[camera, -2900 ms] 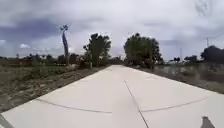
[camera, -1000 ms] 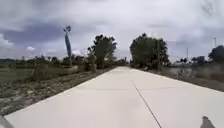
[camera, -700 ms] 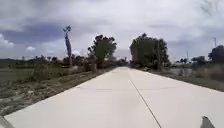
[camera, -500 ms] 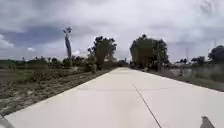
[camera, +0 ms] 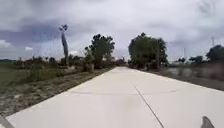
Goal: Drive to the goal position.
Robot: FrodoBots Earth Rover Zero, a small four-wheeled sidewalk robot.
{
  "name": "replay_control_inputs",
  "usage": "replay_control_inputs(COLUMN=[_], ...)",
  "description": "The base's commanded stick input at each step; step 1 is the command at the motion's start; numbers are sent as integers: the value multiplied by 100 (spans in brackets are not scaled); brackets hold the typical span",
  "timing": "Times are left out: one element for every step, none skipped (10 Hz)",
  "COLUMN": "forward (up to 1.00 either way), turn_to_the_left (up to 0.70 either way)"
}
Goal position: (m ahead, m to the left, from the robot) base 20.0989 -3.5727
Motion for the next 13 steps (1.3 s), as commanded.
replay_control_inputs(forward=[85, 85, 85, 85, 85, 85, 85, 85, 85, 85, 85, 85, 85], turn_to_the_left=[0, 0, 0, 0, 0, 0, -4, -30, -34, -34, -34, -34, -34])
